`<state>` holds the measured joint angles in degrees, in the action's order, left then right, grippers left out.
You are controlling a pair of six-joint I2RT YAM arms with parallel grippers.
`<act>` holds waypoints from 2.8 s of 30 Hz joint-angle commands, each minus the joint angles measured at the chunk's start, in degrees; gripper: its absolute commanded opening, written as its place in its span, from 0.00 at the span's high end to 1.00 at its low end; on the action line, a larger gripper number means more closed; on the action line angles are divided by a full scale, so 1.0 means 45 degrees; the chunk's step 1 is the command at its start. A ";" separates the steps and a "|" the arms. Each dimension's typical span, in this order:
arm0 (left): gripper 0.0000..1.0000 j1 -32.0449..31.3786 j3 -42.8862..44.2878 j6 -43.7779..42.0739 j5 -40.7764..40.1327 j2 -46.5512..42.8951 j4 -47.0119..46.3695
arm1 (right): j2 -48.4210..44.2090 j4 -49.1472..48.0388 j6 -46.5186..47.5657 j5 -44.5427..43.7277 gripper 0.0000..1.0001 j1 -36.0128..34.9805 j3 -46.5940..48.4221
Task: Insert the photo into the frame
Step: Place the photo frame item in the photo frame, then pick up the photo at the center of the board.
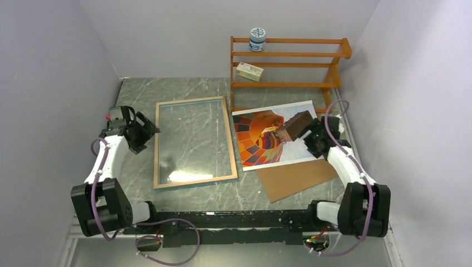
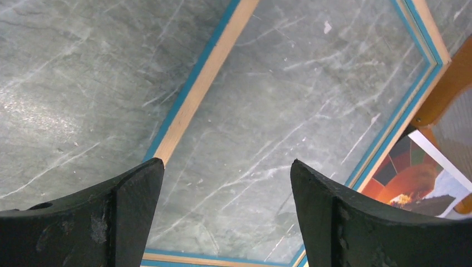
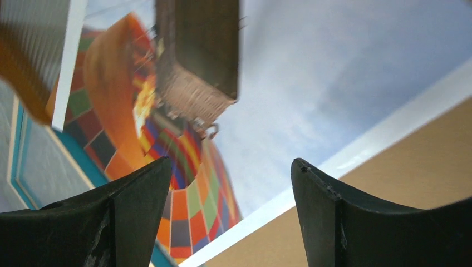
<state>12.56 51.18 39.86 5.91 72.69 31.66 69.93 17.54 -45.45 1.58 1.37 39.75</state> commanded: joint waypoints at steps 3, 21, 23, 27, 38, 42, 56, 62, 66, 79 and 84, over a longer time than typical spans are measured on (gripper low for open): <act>0.11 -0.0067 0.0523 -0.0765 0.1932 -0.0349 0.0462 | -0.0134 0.0182 0.0225 0.0670 0.17 0.2623 -0.0478; 0.12 -0.3553 0.0411 0.0232 0.3236 0.0500 -0.1912 | -0.0386 -0.0434 -0.0447 0.1023 0.17 0.5339 -0.2181; 0.13 -0.4967 0.1150 0.0257 0.2848 0.1145 -0.2170 | -0.0214 -0.0782 -0.0501 0.1339 0.17 0.5404 -0.2373; 0.13 -0.7250 0.2303 0.0348 0.2368 0.2407 -0.2893 | 0.0125 -0.2701 -0.0722 0.2776 0.17 0.5458 -0.3267; 0.13 -1.1213 0.4694 0.0220 0.2470 0.6468 -0.5747 | 0.1229 -0.5653 -0.0150 0.4106 0.18 0.5492 -0.3760; 0.14 -1.2378 0.6051 0.0050 0.2167 0.8389 -0.5646 | 0.1640 -0.6519 -0.0378 0.4637 0.18 0.5495 -0.4036; 0.16 -1.3357 0.8471 -0.1014 -0.0260 1.0664 -0.2172 | 0.0250 -0.5103 0.0660 0.1171 0.18 0.5487 -0.2835; 0.16 -1.3369 0.9155 -0.1170 -0.0258 1.1309 -0.1251 | 0.2487 -0.7274 0.1220 0.3489 0.18 0.5462 -0.1259; 0.16 -1.3357 0.9204 -0.1420 0.0149 1.1353 -0.1143 | 0.4441 -0.7455 0.2966 0.4930 0.18 0.5465 0.0647; 0.16 -1.3363 0.9369 -0.1445 0.0414 1.1616 -0.1016 | 0.7798 -0.7449 0.4985 0.7261 0.17 0.5348 0.2960; 0.16 -1.3358 0.9512 -0.1419 0.0512 1.1769 -0.0958 | 0.8609 -0.7259 0.5115 0.7612 0.17 0.5359 0.3674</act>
<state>-47.48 92.90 34.06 6.96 123.17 24.95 106.30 -15.75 -25.56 32.93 25.67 52.80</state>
